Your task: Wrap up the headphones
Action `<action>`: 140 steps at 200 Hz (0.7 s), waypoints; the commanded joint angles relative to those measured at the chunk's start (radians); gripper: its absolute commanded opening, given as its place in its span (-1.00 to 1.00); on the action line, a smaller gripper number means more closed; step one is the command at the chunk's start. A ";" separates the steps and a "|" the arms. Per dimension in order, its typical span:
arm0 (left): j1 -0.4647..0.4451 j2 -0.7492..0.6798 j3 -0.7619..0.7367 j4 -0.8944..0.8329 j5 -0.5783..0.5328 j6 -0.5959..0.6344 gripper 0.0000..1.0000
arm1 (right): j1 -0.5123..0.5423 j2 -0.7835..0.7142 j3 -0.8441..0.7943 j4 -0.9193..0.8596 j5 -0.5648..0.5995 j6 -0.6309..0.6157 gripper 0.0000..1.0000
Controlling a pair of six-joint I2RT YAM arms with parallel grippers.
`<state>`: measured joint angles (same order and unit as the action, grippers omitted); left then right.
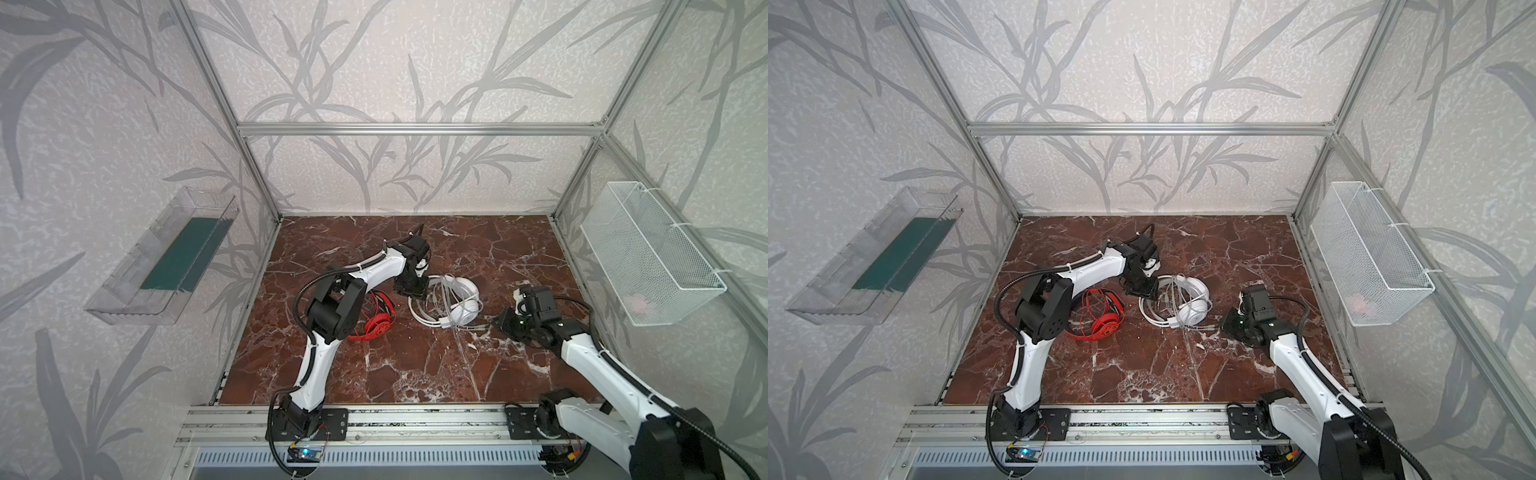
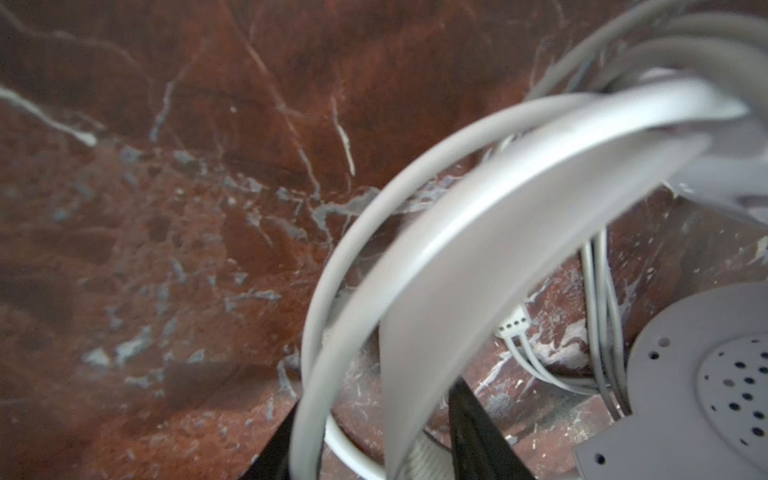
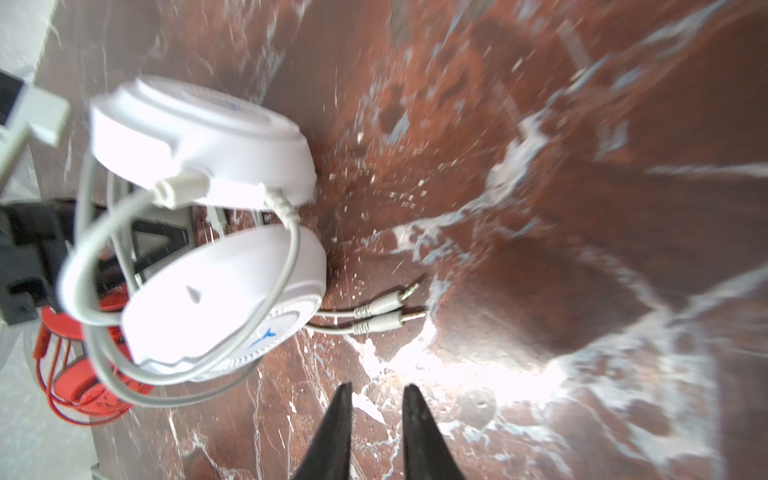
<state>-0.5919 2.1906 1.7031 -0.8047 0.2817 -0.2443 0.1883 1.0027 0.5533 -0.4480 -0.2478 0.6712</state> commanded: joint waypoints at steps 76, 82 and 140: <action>0.001 -0.176 0.178 -0.194 -0.151 -0.056 0.99 | -0.013 0.042 0.241 -0.045 0.099 -0.347 0.15; 0.000 -0.191 0.198 -0.207 -0.162 -0.056 0.99 | -0.013 0.042 0.245 -0.029 0.110 -0.359 0.22; 0.015 -0.574 -0.031 0.000 -0.598 -0.010 0.98 | -0.016 0.005 0.135 0.288 0.284 -0.454 0.98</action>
<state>-0.5926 1.8114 1.8378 -0.9009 -0.0177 -0.2882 0.1764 1.0348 0.7555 -0.3569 -0.0834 0.2821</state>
